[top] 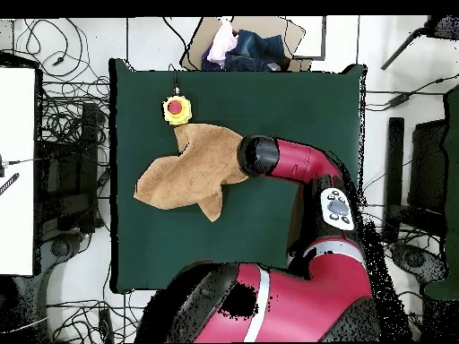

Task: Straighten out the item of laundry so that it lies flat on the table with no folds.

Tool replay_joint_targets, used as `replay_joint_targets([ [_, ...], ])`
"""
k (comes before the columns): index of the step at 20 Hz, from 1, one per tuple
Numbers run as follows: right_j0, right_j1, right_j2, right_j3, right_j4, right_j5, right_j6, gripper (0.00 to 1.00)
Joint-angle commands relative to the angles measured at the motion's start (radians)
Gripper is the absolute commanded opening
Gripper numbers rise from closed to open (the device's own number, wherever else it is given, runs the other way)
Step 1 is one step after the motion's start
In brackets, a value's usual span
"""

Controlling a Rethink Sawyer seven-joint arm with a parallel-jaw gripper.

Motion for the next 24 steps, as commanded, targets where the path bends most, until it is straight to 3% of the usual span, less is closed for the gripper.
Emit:
replay_joint_targets([
  [1, 0.008, 0.032, 0.090, 0.035, -0.021, 0.020, 0.036, 1.00],
  [24, 0.004, 0.047, 0.094, 0.022, -0.022, 0.000, 0.036, 1.00],
])
